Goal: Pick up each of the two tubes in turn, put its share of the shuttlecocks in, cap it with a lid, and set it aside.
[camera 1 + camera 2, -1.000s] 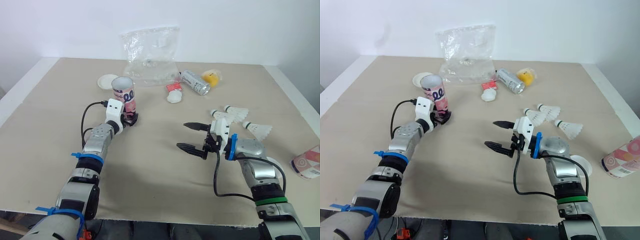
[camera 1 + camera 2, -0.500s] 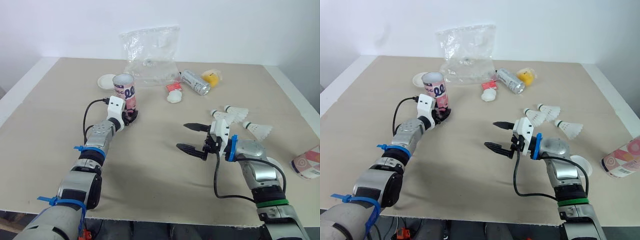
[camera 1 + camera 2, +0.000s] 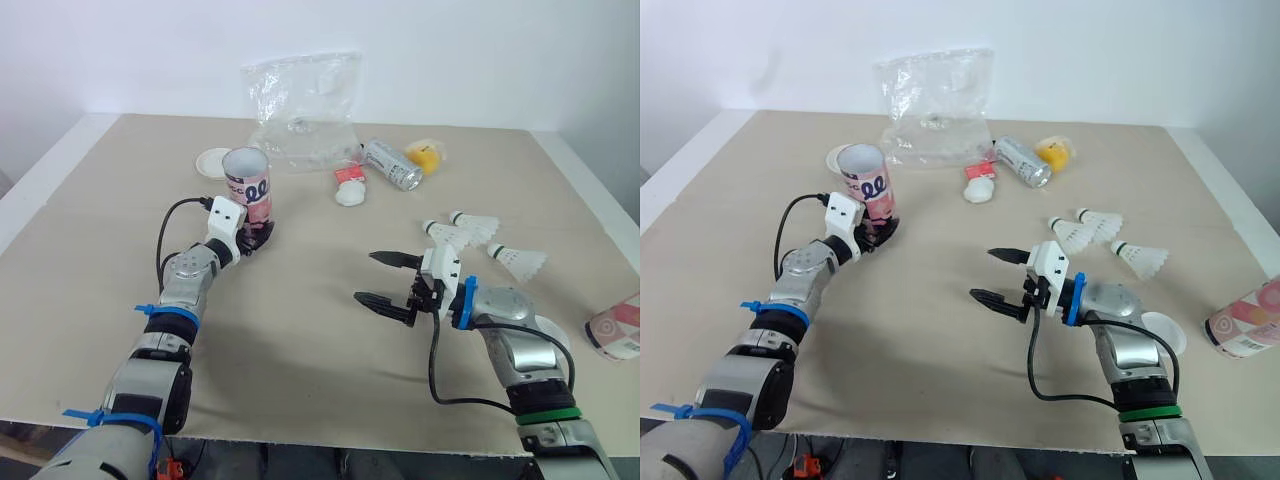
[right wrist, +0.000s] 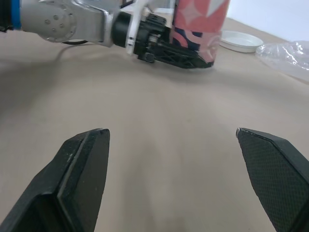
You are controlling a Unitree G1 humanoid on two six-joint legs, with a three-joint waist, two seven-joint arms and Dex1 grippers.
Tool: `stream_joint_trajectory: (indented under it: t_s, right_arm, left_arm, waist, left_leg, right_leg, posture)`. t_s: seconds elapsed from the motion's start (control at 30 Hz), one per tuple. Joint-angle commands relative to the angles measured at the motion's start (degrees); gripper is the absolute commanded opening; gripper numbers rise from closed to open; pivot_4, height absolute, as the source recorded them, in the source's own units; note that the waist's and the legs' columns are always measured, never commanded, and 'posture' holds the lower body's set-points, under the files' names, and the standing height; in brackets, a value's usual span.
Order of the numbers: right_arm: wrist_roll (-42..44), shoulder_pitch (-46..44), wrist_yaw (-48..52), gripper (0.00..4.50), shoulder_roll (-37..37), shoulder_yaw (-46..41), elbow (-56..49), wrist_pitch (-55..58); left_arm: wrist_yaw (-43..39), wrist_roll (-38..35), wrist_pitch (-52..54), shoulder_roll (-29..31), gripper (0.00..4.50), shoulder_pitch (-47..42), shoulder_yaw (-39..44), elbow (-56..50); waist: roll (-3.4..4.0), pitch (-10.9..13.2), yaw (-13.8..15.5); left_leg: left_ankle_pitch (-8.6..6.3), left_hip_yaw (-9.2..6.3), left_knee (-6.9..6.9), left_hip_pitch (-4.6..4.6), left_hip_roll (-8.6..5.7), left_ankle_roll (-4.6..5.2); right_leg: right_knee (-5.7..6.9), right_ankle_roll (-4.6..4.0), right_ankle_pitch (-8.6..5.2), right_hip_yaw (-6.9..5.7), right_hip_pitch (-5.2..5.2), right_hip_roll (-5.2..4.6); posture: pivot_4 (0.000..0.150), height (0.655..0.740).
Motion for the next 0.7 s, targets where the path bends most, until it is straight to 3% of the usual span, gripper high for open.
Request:
stream_joint_trajectory:
  t_s: [0.03,0.2,0.33,0.53,0.7]
  right_arm:
    - [2.8,3.2,-3.9,4.5,-1.1,-4.6,-6.0,2.9]
    - [4.3,9.0,-11.0,4.5,-1.0,-9.1,-12.6,7.6]
    - [5.0,10.3,-13.8,4.5,-0.7,-10.5,-14.8,9.5]
    - [5.4,13.4,-16.4,4.5,-0.9,-12.7,-16.1,10.1]
    - [4.3,10.5,-23.3,4.5,0.7,-13.6,-12.0,12.4]
  left_arm:
    - [-7.8,-1.3,1.0,1.3,2.91,3.3,-3.4,-11.8]
    - [-19.6,-2.3,5.5,5.0,2.91,8.7,-10.2,-25.4]
    - [-24.2,-2.2,7.6,6.7,2.91,9.0,-12.6,-28.9]
    - [-39.6,-2.2,13.7,11.1,2.91,3.6,-20.1,-33.1]
    - [-45.6,-2.2,21.4,12.7,2.91,-0.1,-23.5,-34.7]
  waist:
    - [0.0,0.0,0.0]
    - [0.02,0.0,-0.1]
    - [0.02,0.0,-0.3]
    - [0.03,0.0,-0.2]
    - [0.04,0.0,-0.3]
  left_leg:
    - [-0.01,0.0,0.01,0.0,0.0,-0.02]
    - [-0.03,-0.02,-0.02,0.05,0.02,-0.05]
    - [0.02,-0.01,0.01,0.15,0.07,0.0]
    - [0.09,0.02,0.05,0.16,0.08,0.08]
    - [0.07,0.03,0.01,0.14,0.09,0.09]
  right_leg:
    - [0.0,-0.01,0.0,0.0,-0.01,0.0]
    - [0.02,-0.17,-0.02,-0.02,0.01,0.0]
    - [0.03,0.02,-0.06,-0.03,0.02,0.05]
    - [0.03,-0.12,-0.08,-0.02,0.04,0.04]
    - [0.03,0.0,-0.14,0.01,0.02,0.07]
  posture:
    - [0.15,0.74]
    - [0.15,0.74]
    - [0.15,0.74]
    - [0.15,0.74]
    - [0.15,0.74]
